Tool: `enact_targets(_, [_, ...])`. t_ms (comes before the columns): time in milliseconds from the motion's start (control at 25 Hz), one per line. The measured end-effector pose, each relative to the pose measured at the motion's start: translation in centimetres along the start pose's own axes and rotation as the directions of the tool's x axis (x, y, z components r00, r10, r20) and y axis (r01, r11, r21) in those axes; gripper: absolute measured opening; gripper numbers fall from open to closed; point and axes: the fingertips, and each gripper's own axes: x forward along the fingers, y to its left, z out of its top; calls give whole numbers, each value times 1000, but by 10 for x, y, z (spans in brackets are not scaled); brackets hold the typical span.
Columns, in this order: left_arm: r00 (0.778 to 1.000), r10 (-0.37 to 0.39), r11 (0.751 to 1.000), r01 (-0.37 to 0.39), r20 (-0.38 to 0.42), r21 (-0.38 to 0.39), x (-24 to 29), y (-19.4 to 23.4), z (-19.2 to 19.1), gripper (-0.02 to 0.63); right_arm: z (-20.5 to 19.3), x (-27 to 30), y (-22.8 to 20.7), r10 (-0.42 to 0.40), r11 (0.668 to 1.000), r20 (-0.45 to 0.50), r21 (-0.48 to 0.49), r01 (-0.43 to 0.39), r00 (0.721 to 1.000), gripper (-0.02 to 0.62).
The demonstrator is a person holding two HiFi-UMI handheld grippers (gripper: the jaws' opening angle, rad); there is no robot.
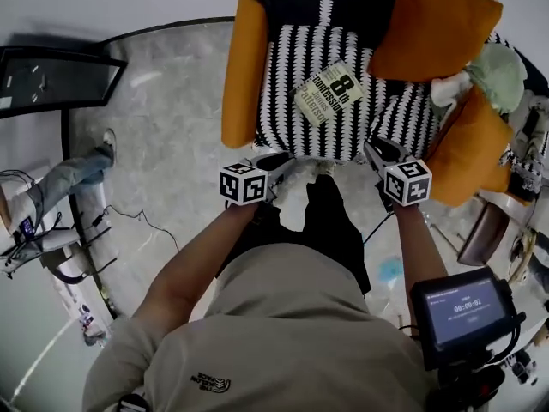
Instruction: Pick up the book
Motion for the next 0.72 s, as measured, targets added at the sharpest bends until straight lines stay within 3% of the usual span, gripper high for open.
enact_targets(80, [999,51,996,-49,17,-73,31,17,9,101,10,28,-37,53,998,-49,-13,-54,997,106])
enact_targets(280, [985,170,974,-161,41,-161,101,69,26,110,21,93,-121,116,991,-130,-51,-123,985,107])
enact_targets(720, [965,263,926,-251,5,-282,204,190,10,143,4,255,-223,131,987,-214,-64,-147,968,110])
